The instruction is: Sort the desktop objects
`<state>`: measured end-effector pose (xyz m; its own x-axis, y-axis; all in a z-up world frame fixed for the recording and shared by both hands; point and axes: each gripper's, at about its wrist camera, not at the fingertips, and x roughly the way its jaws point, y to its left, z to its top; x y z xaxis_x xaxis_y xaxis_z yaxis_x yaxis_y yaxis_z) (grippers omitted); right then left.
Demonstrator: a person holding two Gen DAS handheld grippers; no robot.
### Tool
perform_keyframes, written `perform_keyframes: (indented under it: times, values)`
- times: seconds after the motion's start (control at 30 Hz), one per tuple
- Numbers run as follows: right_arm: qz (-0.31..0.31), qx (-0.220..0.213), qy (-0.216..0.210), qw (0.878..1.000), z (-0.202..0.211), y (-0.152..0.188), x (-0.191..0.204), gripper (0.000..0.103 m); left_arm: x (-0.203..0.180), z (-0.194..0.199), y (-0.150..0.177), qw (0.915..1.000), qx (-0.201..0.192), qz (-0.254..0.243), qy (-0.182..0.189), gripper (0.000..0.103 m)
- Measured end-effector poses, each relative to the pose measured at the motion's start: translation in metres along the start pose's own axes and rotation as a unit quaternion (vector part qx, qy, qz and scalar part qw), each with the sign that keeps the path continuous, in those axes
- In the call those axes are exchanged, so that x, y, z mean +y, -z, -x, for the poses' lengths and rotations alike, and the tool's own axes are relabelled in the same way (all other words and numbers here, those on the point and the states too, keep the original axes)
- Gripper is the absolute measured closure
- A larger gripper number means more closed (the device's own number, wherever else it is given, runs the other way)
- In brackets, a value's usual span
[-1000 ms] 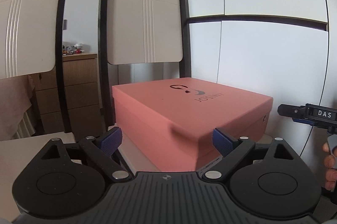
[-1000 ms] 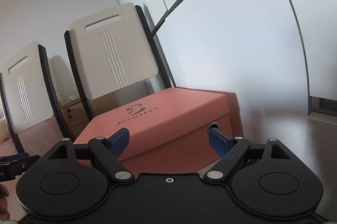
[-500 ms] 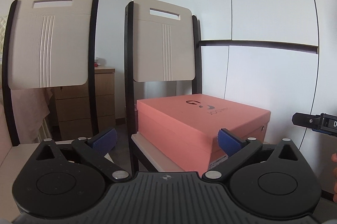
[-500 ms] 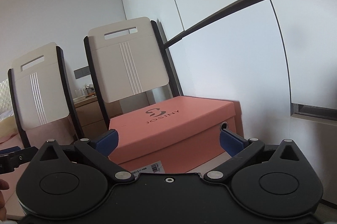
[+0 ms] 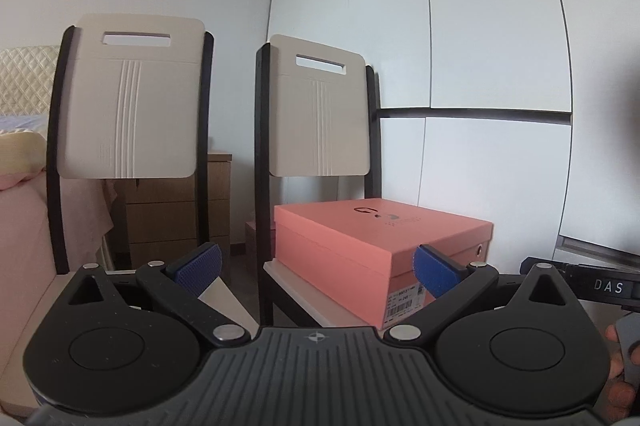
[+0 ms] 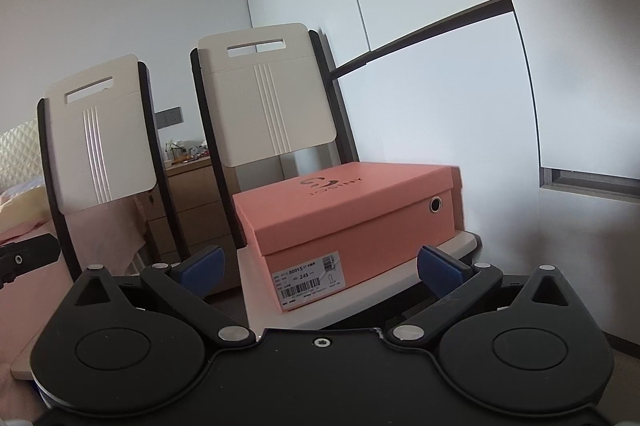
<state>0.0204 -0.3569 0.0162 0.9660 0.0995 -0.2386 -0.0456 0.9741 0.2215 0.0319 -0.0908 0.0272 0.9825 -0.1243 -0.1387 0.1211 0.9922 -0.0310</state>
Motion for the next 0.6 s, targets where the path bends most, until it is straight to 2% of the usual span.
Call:
perform_keyframes:
  times: [0.33, 0.6]
  values:
    - [0.029, -0.018, 0.002, 0.999, 0.018, 0.016, 0.026, 0.001, 0.025, 0.019, 0.027, 0.9995, 0.013, 0.013, -0.027, 0.000]
    - [0.035, -0.013, -0.006, 0.999, 0.021, 0.019, 0.026, 0.001, 0.028, 0.018, 0.026, 0.9989, 0.029, 0.020, -0.031, 0.000]
